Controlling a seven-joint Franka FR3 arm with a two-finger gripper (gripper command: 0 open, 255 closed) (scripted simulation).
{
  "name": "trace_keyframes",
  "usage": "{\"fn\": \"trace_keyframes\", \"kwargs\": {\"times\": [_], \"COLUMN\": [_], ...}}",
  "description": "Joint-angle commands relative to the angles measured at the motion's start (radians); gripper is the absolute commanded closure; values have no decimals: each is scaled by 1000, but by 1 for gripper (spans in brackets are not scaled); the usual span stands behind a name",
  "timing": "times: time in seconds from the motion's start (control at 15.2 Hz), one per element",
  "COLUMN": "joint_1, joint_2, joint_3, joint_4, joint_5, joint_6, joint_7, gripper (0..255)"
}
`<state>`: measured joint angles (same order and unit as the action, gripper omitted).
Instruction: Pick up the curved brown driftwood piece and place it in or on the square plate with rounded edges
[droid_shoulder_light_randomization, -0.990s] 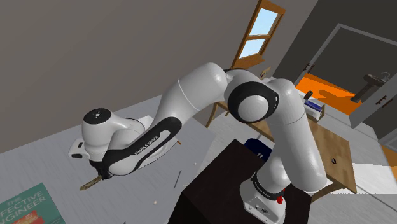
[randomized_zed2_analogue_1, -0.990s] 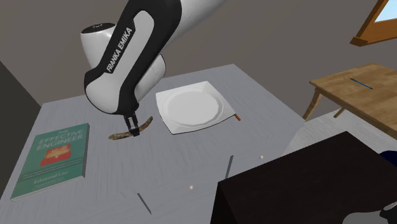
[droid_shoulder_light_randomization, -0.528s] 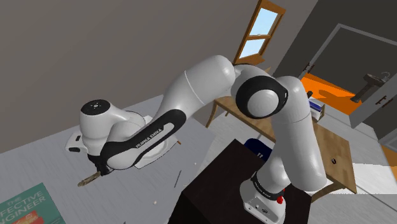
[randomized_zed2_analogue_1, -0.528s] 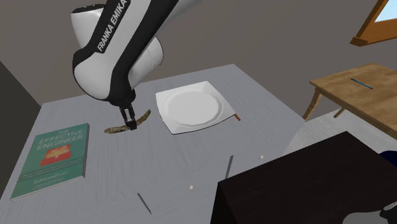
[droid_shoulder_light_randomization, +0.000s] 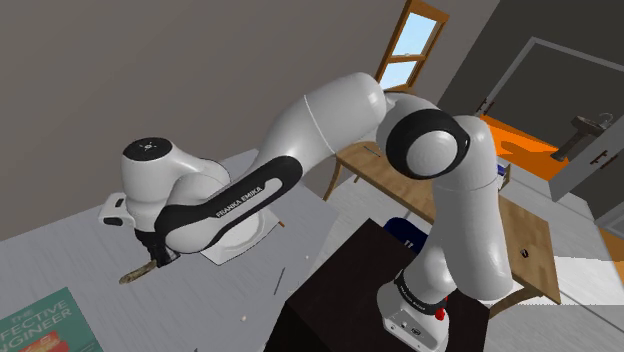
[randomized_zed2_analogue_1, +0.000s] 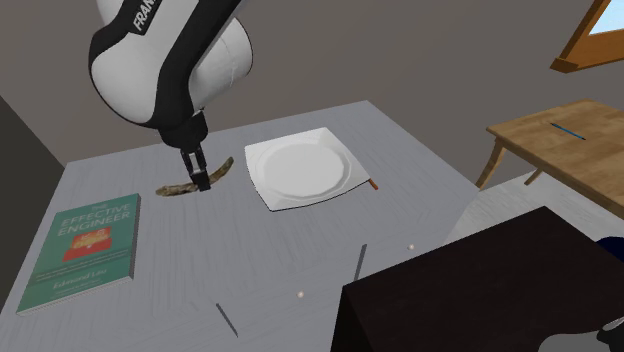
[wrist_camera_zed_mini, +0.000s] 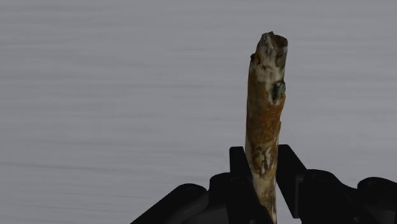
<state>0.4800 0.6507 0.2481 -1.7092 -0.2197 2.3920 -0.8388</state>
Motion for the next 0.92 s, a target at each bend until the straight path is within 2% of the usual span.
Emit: {"fn": "trace_keyframes", "kwargs": {"times": [0.0,0.13,0.86], "joint_1": [-3,-5,-222], "joint_2": [-17,-29,-163], "joint_3": [5,7,-4], "joint_4": [3,3,-230], "joint_5": [6,9,57], "joint_6": [-21,-32,73], "joint_7": [-4,-6,-236], "gripper": [255,255,255]}}
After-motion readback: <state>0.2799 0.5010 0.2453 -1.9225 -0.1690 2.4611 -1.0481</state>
